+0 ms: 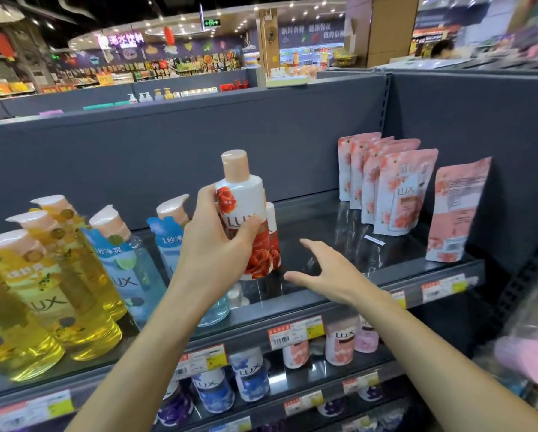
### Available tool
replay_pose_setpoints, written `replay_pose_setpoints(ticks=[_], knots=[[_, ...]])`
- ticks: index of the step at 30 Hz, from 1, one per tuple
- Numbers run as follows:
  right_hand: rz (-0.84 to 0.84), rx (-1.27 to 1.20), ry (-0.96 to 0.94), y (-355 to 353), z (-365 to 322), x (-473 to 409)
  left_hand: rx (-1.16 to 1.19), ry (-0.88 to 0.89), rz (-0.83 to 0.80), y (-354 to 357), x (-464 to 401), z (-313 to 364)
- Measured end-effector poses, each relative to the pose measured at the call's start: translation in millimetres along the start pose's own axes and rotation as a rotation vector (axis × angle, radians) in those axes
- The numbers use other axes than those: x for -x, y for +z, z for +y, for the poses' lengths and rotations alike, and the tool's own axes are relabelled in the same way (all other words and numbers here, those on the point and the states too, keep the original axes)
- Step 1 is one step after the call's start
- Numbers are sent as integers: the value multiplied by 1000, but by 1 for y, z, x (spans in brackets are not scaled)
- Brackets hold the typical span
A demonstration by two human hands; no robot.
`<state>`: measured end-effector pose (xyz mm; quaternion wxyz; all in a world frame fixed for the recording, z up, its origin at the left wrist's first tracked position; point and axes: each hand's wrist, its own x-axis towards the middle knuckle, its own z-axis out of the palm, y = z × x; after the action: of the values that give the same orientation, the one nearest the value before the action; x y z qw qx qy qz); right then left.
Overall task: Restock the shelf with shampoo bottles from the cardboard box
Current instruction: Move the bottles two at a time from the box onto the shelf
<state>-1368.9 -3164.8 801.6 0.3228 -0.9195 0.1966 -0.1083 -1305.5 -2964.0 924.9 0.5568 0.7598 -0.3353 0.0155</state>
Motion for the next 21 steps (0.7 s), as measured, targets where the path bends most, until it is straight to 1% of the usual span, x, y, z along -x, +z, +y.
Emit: replay_pose_setpoints(ticks=[4,6,9,11,15,18,21], knots=[[-68,370,-90,-1,31,33,-17,-2,-35,14,1,-12],[-45,486,-154,3,43,40,-23,-5,-42,22,0,-21],[20,538,-200,9,47,42,-63,-27,-48,35,-1,-36],[33,563,-208,12,47,42,-88,-54,-49,44,0,-46],[72,552,-220,12,49,43,-95,-135,-49,60,2,-62],[79,549,-227,13,49,43,-91,-174,7,66,0,-69],[91,545,-227,12,48,43,-153,-168,66,70,-6,-72]])
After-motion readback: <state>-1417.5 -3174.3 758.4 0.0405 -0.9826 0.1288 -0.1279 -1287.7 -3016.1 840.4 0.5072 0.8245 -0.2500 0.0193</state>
